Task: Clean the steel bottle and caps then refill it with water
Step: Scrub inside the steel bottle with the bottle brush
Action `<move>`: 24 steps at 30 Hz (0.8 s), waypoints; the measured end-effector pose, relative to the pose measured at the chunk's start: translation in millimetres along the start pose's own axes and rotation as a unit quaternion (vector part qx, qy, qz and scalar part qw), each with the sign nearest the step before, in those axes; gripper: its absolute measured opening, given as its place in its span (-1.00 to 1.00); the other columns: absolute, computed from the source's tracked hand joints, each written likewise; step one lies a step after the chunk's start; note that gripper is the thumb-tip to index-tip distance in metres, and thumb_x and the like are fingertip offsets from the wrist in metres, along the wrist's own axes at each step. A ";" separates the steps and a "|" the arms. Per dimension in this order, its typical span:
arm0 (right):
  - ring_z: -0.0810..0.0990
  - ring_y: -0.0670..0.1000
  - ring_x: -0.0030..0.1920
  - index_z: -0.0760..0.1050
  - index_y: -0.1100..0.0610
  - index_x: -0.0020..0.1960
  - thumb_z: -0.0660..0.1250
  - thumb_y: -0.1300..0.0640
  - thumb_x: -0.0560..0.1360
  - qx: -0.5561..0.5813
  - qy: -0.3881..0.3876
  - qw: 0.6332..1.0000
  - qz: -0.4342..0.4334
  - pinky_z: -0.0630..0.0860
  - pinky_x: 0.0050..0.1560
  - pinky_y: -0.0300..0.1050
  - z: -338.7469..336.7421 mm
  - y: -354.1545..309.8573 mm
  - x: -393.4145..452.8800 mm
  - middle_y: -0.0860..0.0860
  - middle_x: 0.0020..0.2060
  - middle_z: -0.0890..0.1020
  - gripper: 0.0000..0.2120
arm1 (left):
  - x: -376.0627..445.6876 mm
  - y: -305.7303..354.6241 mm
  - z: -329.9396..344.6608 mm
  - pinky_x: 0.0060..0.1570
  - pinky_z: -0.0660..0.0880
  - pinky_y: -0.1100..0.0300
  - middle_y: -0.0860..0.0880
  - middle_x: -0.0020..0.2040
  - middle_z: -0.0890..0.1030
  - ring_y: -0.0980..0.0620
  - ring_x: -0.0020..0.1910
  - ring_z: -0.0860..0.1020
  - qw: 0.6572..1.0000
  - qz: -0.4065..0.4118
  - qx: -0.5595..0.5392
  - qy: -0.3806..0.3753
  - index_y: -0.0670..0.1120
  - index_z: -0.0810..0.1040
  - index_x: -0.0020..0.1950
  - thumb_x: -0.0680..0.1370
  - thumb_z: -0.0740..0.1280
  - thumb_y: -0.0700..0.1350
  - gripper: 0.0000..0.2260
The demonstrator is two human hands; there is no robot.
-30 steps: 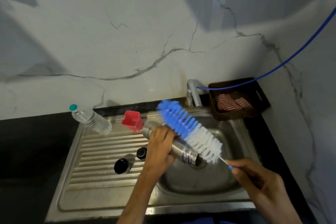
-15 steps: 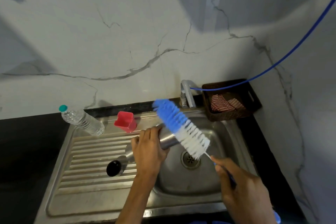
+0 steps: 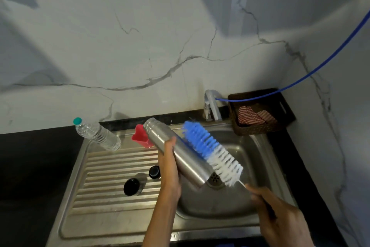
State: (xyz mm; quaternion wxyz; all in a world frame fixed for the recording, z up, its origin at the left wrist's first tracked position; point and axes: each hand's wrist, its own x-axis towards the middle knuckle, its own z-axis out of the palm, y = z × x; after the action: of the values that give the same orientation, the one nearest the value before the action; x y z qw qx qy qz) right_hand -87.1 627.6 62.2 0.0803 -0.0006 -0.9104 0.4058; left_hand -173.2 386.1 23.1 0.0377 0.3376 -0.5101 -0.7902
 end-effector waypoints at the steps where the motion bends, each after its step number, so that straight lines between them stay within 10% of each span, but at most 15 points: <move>1: 0.46 -0.34 -0.45 0.62 -0.24 0.10 0.36 0.02 0.48 0.020 -0.003 1.000 0.006 0.32 -0.40 -0.56 2.7 2.3 0.2 -0.39 -0.36 0.53 -0.76 | 2.0 2.3 1.9 0.24 0.60 -0.24 -0.14 0.16 0.73 -0.17 0.15 0.71 1.000 -0.006 -0.008 -0.008 0.05 0.53 0.40 0.42 0.50 0.31 -0.37; 7: 0.60 -0.11 -0.38 0.59 -0.22 0.16 0.26 -0.05 0.61 0.036 -0.004 0.999 -0.013 0.52 -0.36 -0.17 34.7 -13.7 28.7 -0.21 -0.36 0.59 -0.80 | -40.7 -23.3 42.1 0.39 0.49 -0.17 0.00 0.24 0.72 -0.02 0.25 0.68 0.993 0.016 0.057 -0.106 0.09 0.63 0.35 0.49 0.29 0.49 -0.37; 15: 0.51 -0.38 -0.37 0.56 -0.27 0.18 0.25 -0.13 0.53 0.023 -0.043 0.999 -0.025 0.33 -0.31 -0.61 17.5 -8.1 -7.4 -0.44 -0.34 0.53 -0.76 | -2.0 15.1 22.2 0.27 0.57 -0.21 -0.18 0.28 0.68 -0.22 0.25 0.66 0.997 0.035 -0.063 0.001 -0.01 0.58 0.41 0.57 0.21 0.43 -0.35; 19: 0.59 -0.27 -0.29 0.58 -0.21 0.15 0.37 0.08 0.59 0.024 -0.045 0.999 0.001 0.31 -0.28 -0.63 40.7 -14.2 24.5 -0.36 -0.24 0.62 -0.78 | -41.3 -18.6 31.5 0.30 0.55 -0.20 -0.06 0.23 0.72 -0.12 0.22 0.69 0.998 -0.007 -0.018 -0.061 0.10 0.56 0.40 0.49 0.35 0.45 -0.38; 24: 0.56 -0.38 -0.36 0.59 -0.34 0.11 0.38 -0.01 0.56 0.003 -0.076 0.997 -0.031 0.43 -0.29 -0.55 27.3 -2.1 -7.8 -0.32 -0.27 0.65 -0.77 | -5.0 22.2 -11.1 0.16 0.63 -0.21 -0.13 0.20 0.72 -0.18 0.13 0.72 0.995 0.038 -0.051 0.071 0.07 0.51 0.43 0.38 0.50 0.41 -0.27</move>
State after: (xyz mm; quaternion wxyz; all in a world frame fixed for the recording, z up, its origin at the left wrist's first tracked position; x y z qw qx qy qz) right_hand -83.4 605.6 44.7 0.0232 0.0588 -0.9121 0.4051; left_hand -169.3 368.9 41.3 0.1212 0.3711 -0.4778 -0.7870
